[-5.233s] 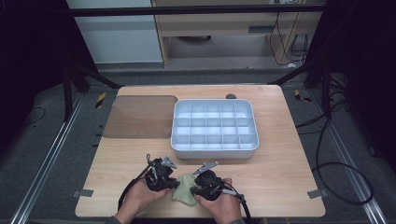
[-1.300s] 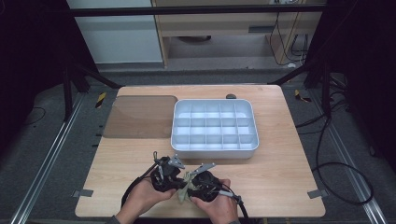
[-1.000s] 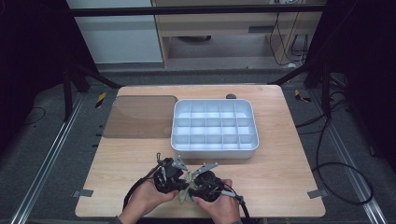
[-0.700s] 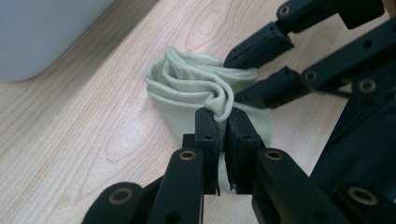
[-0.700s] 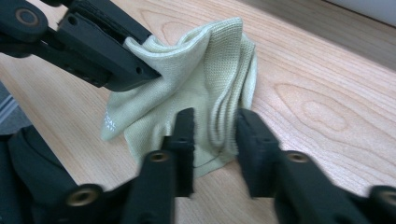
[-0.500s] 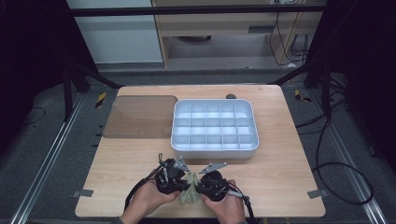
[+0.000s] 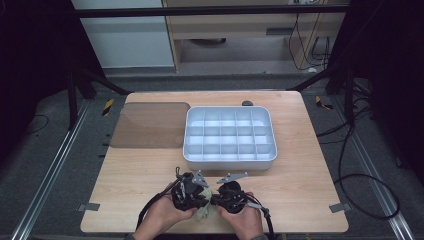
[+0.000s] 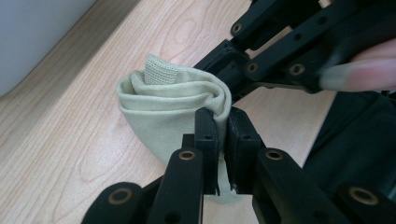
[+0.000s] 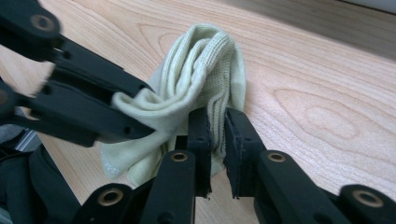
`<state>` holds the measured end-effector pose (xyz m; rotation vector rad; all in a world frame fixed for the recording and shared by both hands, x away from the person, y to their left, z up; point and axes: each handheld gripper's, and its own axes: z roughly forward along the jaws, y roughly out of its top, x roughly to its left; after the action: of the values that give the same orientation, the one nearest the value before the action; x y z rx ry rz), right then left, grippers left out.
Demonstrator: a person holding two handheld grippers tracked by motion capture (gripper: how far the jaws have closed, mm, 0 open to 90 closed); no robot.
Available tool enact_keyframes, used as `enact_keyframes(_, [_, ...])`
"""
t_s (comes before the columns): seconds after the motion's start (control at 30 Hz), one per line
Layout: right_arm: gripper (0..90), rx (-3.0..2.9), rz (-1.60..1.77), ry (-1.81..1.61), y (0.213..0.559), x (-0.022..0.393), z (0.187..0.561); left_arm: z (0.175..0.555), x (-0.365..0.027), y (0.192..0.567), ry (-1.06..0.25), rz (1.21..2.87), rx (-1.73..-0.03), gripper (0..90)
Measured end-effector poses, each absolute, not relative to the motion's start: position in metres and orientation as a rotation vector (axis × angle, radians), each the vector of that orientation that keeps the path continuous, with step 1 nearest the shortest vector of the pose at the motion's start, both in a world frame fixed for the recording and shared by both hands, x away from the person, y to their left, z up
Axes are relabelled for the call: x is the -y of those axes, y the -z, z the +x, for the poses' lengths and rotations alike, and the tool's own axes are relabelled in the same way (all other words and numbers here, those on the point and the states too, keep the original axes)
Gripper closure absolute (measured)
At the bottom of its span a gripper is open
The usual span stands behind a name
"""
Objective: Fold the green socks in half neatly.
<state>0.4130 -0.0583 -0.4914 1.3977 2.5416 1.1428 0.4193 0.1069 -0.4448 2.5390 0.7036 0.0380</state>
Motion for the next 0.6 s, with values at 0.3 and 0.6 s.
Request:
enact_keyframes(0.3, [61.1,-2.516,1.385,-1.119,0.486,0.076,0.405,0.420,-0.102,0.455,-0.030,2.555,-0.711,83.9])
enact_keyframes(0.6, [57.9,-2.496,1.390,-1.104,0.483,0.084,0.403,0.422,-0.095,0.460,-0.029,2.576,-0.706,83.7])
